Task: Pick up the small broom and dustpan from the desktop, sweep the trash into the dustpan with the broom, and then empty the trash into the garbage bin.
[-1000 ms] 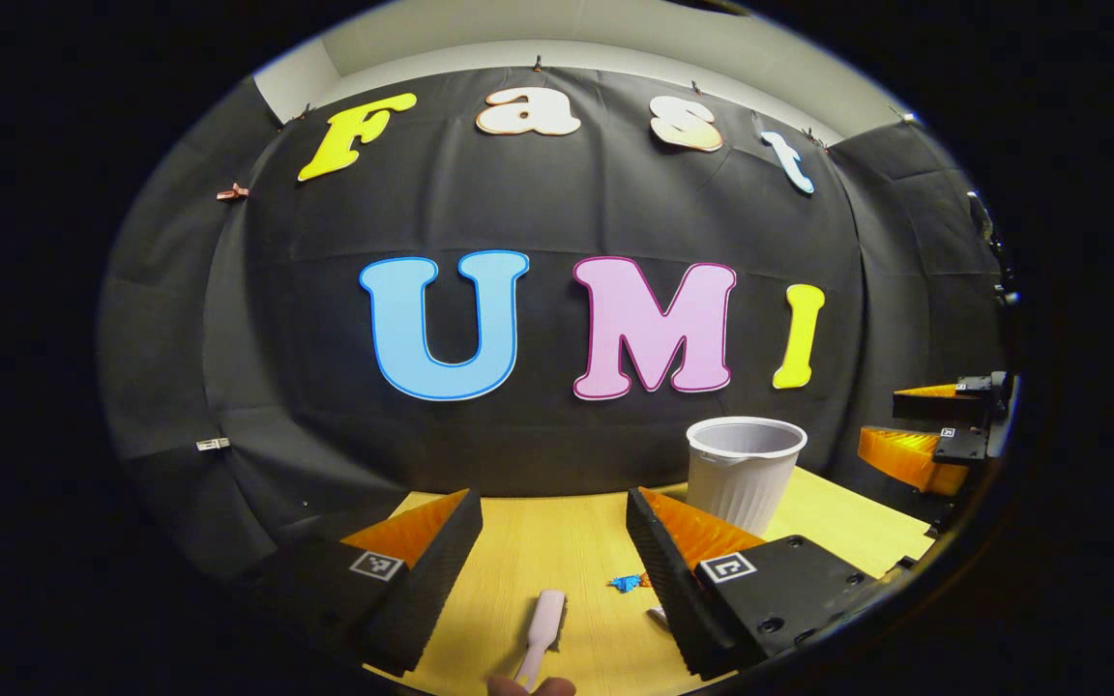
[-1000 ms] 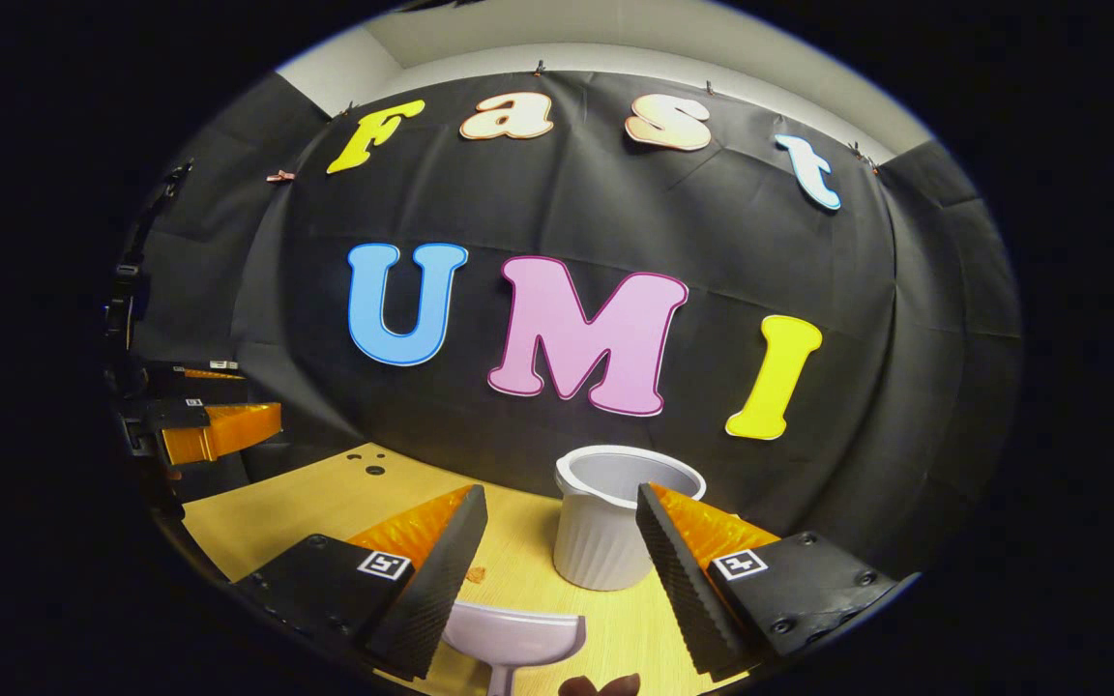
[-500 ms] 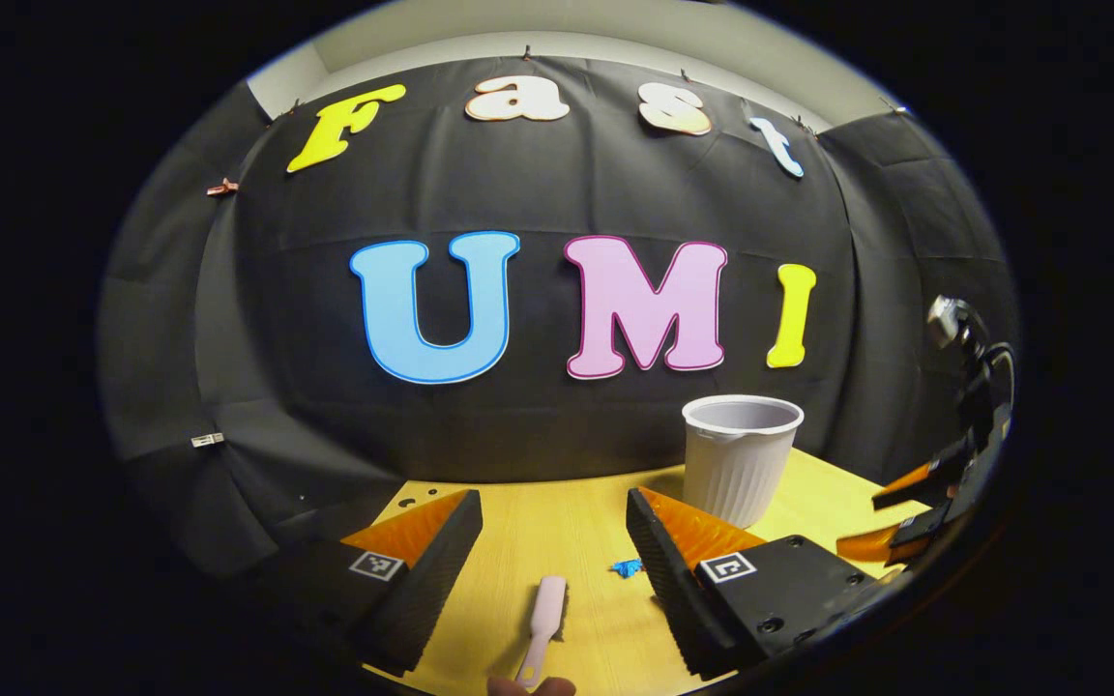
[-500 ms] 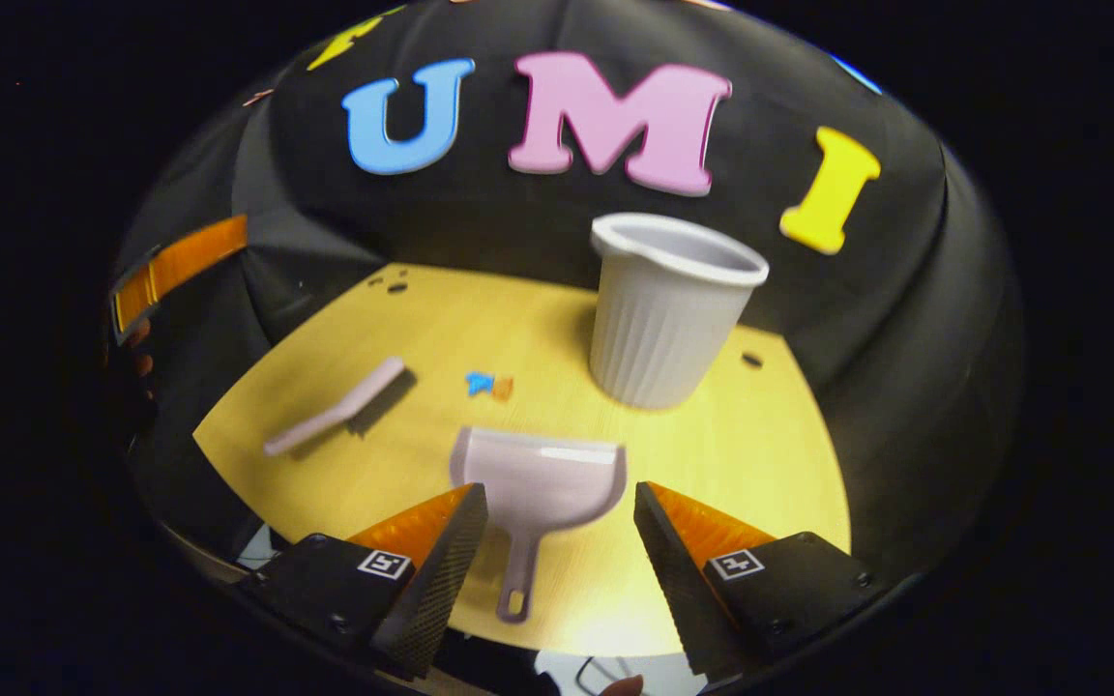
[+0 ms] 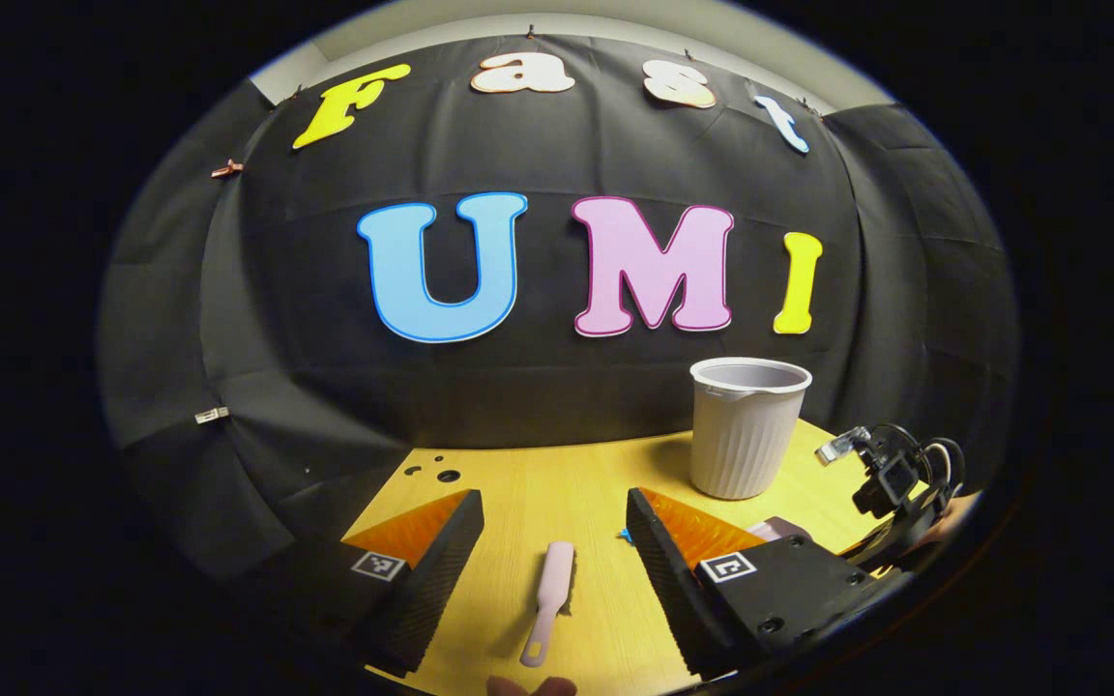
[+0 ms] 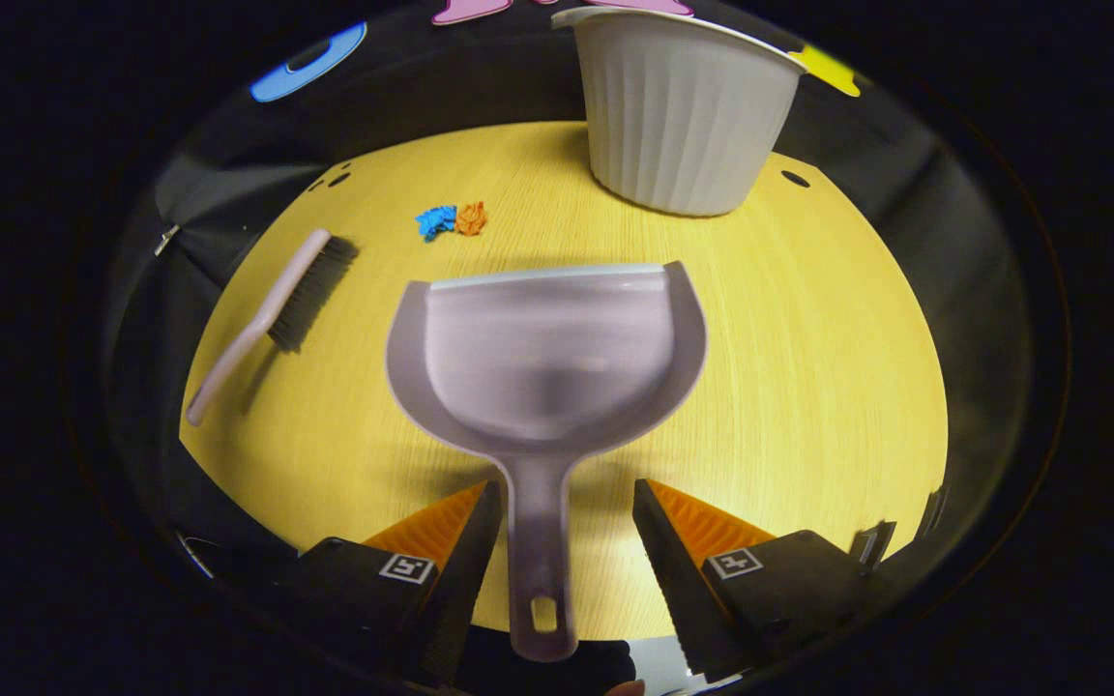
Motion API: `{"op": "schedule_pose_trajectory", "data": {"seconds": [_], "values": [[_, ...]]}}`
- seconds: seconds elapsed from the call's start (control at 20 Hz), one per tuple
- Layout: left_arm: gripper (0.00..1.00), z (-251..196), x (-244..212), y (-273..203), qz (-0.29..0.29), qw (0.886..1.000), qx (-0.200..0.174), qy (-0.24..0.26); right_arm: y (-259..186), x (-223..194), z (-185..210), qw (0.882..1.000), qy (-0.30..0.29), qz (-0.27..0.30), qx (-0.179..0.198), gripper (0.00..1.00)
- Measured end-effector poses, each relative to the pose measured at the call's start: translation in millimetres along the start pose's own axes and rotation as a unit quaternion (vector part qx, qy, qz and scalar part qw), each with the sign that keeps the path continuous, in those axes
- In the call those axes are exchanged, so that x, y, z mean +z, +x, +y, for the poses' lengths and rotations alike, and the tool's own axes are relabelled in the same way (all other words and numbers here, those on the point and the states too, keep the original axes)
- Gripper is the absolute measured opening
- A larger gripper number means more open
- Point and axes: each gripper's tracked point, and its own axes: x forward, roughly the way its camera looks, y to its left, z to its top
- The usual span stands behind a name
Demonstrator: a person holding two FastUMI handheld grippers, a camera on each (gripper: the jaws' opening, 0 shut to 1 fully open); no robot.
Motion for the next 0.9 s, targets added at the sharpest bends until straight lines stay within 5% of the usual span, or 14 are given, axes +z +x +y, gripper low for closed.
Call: {"op": "schedule_pose_trajectory", "data": {"seconds": [0.3, 0.35, 0.5, 0.75, 0.8, 0.9], "values": [[0.95, 5, -20, 5, 0.023, 1.0, 0.009, -0.004, 29, 8, 9, 1.0, 0.006, 0.01, -0.005, 0.77], [0.95, 6, -22, 6, 0.026, 1.0, 0.009, -0.005, 31, 6, 10, 1.0, 0.007, 0.015, -0.005, 0.81], [0.95, 7, -29, 10, 0.034, 0.999, 0.01, -0.001, 32, 3, 5, 1.0, -0.009, 0.018, -0.014, 0.36], [0.95, 6, -66, 24, 0.08, 0.997, 0.002, -0.01, 22, 13, -3, 0.999, -0.046, 0.011, 0.0, 0.36], [0.95, 6, -75, 28, 0.094, 0.996, -0.001, -0.013, 16, 18, -8, 0.998, -0.058, 0.0, -0.001, 0.29], [0.95, 4, -100, 37, 0.131, 0.991, -0.008, -0.01, 5, 17, -17, 0.997, -0.082, -0.004, -0.003, 0.36]]}}
